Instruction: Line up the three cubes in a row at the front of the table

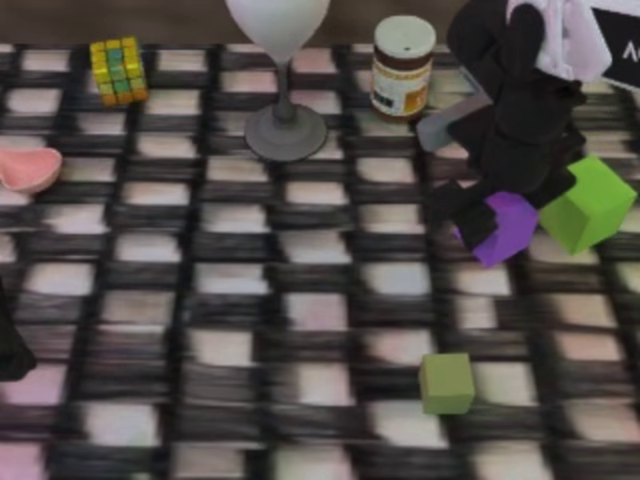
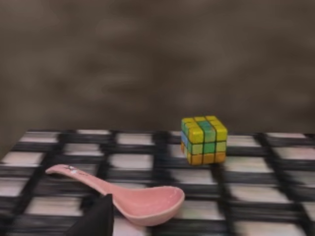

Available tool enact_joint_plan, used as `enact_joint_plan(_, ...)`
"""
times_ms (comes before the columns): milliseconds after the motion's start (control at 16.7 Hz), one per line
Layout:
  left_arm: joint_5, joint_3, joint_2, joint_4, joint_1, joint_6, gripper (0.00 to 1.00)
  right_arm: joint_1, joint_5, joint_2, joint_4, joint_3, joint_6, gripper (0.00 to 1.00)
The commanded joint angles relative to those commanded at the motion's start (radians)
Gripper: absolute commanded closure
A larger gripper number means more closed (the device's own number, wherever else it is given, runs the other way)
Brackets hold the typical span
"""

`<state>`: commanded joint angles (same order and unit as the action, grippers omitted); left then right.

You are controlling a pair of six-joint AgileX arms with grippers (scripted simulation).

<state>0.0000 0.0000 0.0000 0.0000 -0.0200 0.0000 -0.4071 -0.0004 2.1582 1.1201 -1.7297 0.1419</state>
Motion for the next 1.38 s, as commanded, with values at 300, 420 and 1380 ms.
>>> enact_joint_plan(300, 0.0, 0.0, 0.0, 0.0, 0.0, 0.0, 0.0, -0.016, 0.001, -0.003, -0.002, 0.006, -0.038, 1.0)
enact_joint_plan(420, 0.0, 0.0, 0.0, 0.0, 0.0, 0.0, 0.0, -0.056, 0.002, -0.014, -0.001, 0.016, -0.115, 1.0)
enact_joint_plan(1380, 0.0, 0.0, 0.0, 0.0, 0.0, 0.0, 0.0, -0.443, 0.018, -0.187, -0.008, 0.2, -1.007, 1.0)
